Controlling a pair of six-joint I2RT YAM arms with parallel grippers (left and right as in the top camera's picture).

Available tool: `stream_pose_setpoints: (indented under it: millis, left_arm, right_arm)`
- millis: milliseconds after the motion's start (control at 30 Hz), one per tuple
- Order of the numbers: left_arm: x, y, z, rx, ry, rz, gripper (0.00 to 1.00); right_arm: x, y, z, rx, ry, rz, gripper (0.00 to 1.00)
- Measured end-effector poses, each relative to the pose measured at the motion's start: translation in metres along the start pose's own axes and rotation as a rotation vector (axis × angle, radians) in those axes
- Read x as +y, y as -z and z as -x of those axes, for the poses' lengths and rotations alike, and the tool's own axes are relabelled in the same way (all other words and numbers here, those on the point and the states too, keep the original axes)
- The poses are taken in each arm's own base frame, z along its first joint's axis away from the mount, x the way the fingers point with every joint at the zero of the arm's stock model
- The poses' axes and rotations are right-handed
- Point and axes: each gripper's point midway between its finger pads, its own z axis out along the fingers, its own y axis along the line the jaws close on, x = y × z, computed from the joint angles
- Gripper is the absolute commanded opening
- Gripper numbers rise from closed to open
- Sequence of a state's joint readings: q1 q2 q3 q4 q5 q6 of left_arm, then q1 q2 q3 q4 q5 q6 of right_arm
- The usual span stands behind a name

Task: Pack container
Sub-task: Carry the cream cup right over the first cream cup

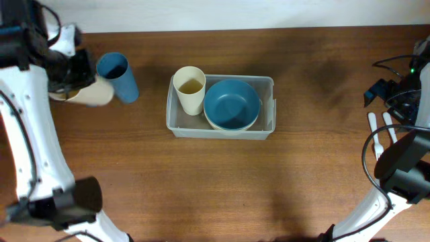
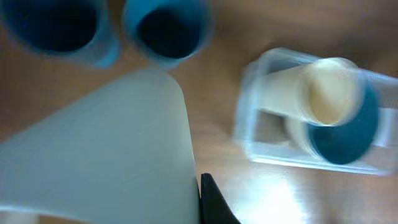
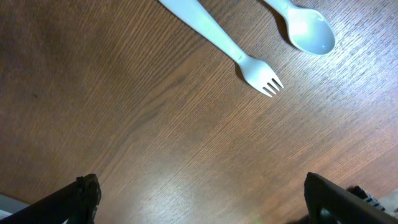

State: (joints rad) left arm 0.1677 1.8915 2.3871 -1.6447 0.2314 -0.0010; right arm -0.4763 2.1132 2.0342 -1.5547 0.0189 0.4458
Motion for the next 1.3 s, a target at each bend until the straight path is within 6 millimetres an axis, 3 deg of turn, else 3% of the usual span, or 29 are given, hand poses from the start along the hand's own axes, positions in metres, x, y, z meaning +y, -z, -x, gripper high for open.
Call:
stream_pose_setpoints:
  millis: [233,400,567,733,933,1300]
  left_arm:
    - [-0.098,0.036,0.016,-0.204,-0.196,-0.135,0.02]
    - [-0.164,0.038,0.011,-0.245,-0.315,-0.233,0.02]
    - [-0.2,0.028,0.005,-0.25,-0.379,-0.253,0.02]
    - [-0.213,-0.014,0.0,-0.162,-0.393,-0.233,0.02]
    - [-0.211,-0.066,-0.004,-0.05,-0.384,-0.191,0.02]
    - [-0.2,-0.076,-0.012,0.002,-0.379,-0.14,0.02]
  right_arm:
    - [0.0,0.0,0.0,0.0,0.0,0.0,0.99]
    - [0.0,0.0,0.0,0.0,0.001,0.0,0.99]
    - [0.0,0.0,0.0,0.0,0.0,0.0,0.99]
    - [0.0,0.0,0.0,0.0,0.0,0.0,0.99]
    - [0.0,0.0,0.0,0.0,0.0,0.0,0.99]
    - [0.0,0.0,0.0,0.0,0.0,0.0,0.99]
